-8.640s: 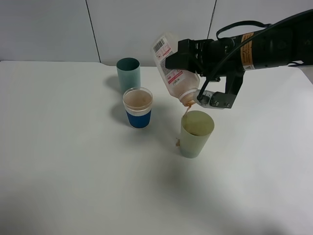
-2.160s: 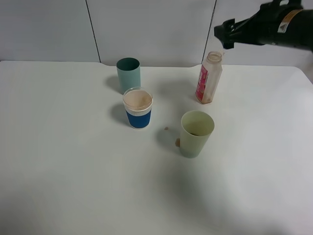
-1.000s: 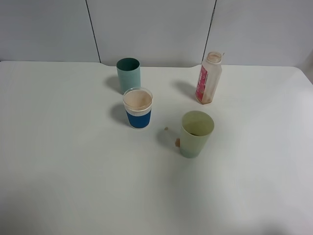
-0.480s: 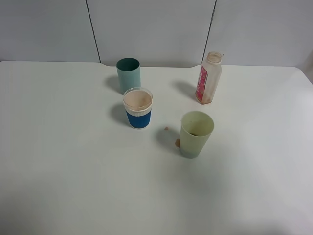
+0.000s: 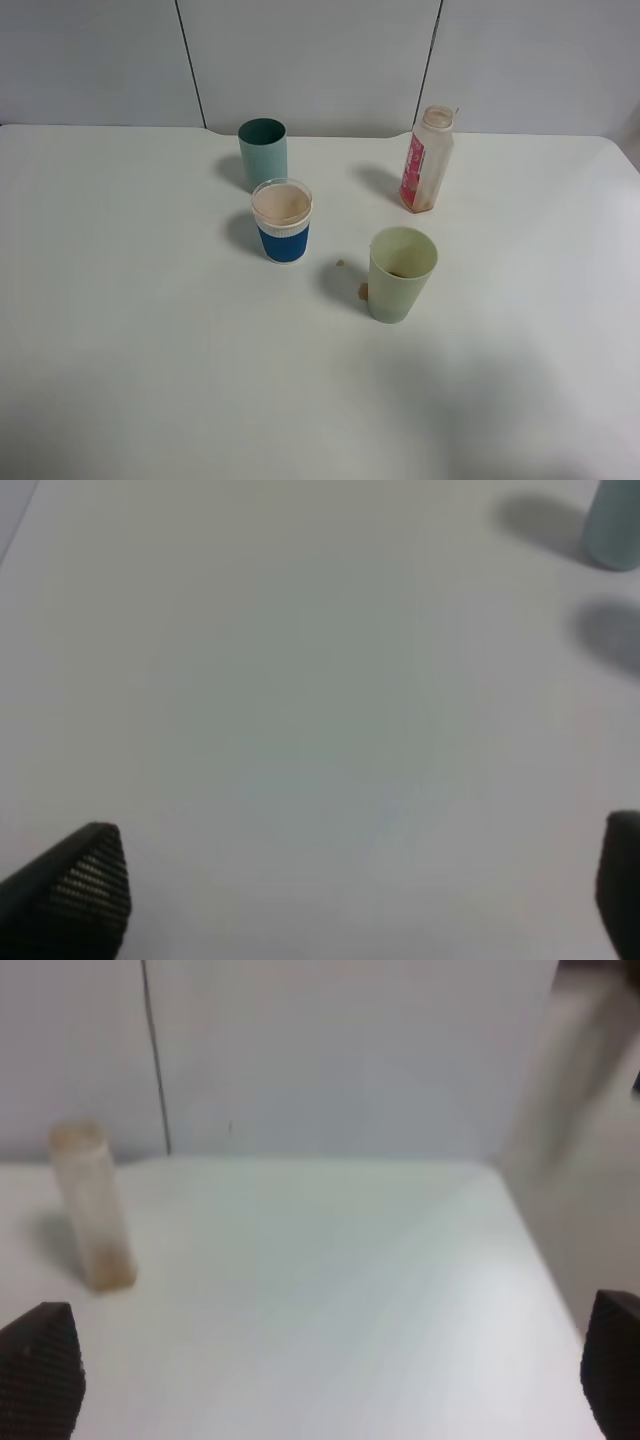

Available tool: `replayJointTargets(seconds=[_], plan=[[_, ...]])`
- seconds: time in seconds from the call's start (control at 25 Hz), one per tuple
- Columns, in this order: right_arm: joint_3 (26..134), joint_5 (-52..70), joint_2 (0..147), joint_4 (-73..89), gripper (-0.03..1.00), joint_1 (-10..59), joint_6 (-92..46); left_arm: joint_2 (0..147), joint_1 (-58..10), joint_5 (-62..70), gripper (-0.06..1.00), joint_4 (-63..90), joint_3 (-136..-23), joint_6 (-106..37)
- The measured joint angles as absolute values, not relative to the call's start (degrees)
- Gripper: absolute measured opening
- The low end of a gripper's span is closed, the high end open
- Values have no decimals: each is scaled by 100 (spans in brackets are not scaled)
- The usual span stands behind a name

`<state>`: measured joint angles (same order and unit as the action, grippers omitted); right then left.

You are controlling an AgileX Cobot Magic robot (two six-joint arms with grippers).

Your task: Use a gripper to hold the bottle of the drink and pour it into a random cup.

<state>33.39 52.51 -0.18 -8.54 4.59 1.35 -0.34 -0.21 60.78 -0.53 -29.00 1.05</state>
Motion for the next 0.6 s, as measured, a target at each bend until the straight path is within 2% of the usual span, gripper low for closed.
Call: replayJointTargets(seconds=[0.2,0.6], plan=[[3339,5829,-18,-751,99,459,135,-34,-21,6078,93,-53,-2900,105],[2890,6060,-18,-357,99,459,0,-34,-21,6078,93,-53,-2900,105]])
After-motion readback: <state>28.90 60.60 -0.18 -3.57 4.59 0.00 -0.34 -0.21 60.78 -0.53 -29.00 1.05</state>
